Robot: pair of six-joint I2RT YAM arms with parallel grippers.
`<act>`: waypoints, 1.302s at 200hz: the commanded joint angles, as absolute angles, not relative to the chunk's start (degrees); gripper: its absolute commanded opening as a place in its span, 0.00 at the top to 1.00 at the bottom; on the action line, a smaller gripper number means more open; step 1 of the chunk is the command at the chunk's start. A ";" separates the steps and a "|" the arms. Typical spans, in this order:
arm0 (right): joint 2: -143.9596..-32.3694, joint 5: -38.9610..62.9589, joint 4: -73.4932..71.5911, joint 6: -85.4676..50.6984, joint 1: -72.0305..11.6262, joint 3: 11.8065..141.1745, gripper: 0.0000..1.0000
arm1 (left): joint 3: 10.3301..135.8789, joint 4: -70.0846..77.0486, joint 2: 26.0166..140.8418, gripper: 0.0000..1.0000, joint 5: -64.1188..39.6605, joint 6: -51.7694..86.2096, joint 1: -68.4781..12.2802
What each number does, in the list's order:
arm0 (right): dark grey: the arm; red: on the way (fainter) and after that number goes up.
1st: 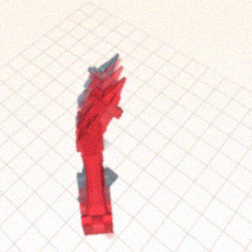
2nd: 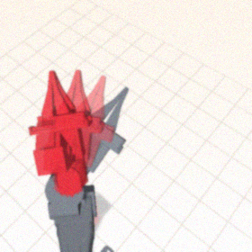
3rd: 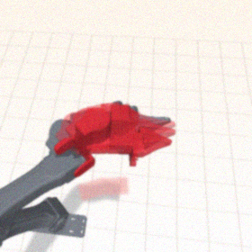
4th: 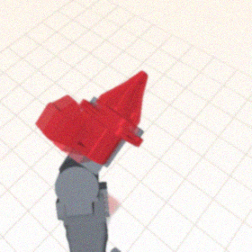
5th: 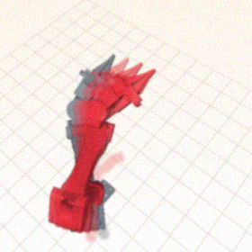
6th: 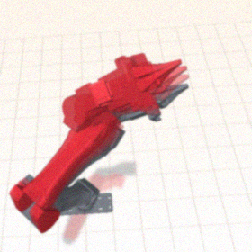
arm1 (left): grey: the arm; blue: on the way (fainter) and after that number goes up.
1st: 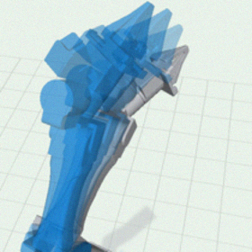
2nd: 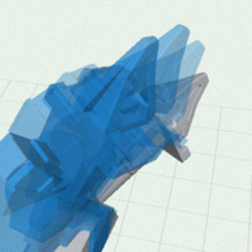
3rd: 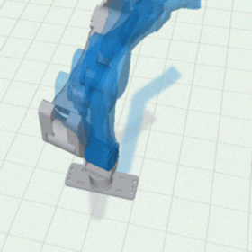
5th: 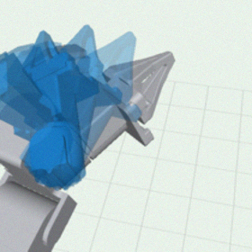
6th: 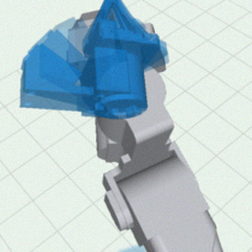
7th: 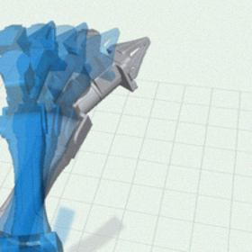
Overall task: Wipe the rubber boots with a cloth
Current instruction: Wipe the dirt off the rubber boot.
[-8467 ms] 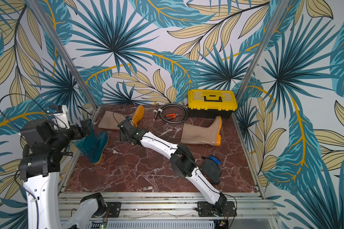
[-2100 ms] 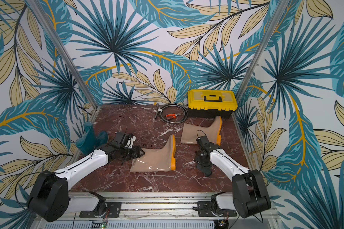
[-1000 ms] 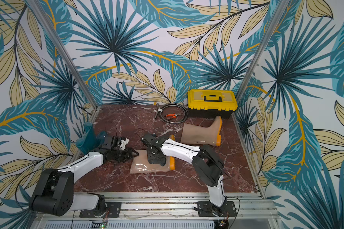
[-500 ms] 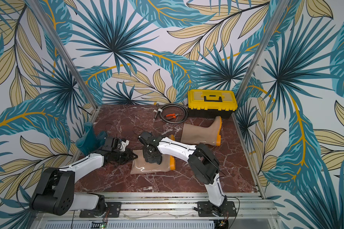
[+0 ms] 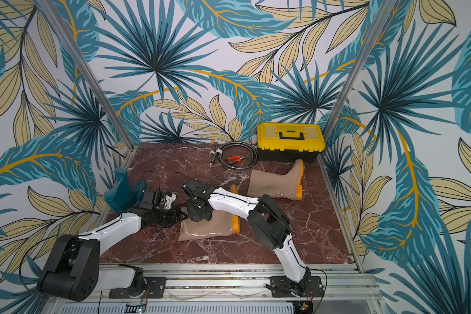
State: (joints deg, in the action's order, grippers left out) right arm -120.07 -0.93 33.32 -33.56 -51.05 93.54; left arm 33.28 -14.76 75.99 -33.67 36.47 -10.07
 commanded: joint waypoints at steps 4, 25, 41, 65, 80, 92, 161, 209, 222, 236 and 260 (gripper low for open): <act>-113.78 -8.08 42.62 -30.18 -42.89 83.73 1.00 | 32.43 -14.50 73.77 1.00 -33.18 36.17 -10.03; -111.41 -10.32 46.40 -28.15 -37.21 81.15 1.00 | 32.52 -14.50 73.56 1.00 -33.11 36.36 -10.06; -110.52 -12.37 48.40 -26.56 -36.56 83.55 1.00 | 32.56 -14.48 73.42 1.00 -33.16 36.47 -10.07; -110.32 -5.47 43.25 -28.73 -39.07 86.40 1.00 | 32.19 -14.50 73.33 1.00 -32.46 36.82 -10.15; -112.50 -2.03 39.16 -30.85 -42.93 89.22 1.00 | 32.25 -14.50 73.68 1.00 -32.15 36.93 -10.28; -115.94 0.80 37.60 -32.86 -45.66 93.37 1.00 | 32.26 -14.50 73.76 1.00 -32.00 37.13 -10.39; -122.73 0.16 40.90 -31.31 -51.51 97.97 1.00 | 32.12 -14.50 73.92 1.00 -31.63 37.33 -10.73; -110.58 -8.55 44.80 -28.70 -38.17 82.63 1.00 | 32.17 -14.50 74.01 1.00 -31.82 37.48 -10.72; -109.31 -9.50 45.77 -28.44 -38.11 83.47 1.00 | 32.15 -14.48 73.75 1.00 -31.75 37.78 -10.87; -108.79 -6.01 43.50 -30.71 -39.54 84.07 1.00 | 31.99 -14.50 73.65 1.00 -31.29 37.96 -10.84; -111.15 -1.96 37.82 -34.03 -48.51 88.23 1.00 | 31.99 -14.50 74.15 1.00 -30.85 38.25 -10.91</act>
State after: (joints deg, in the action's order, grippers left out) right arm -108.77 -2.98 39.22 -31.51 -40.14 85.36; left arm 31.92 -13.47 74.46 -33.36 38.00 -11.46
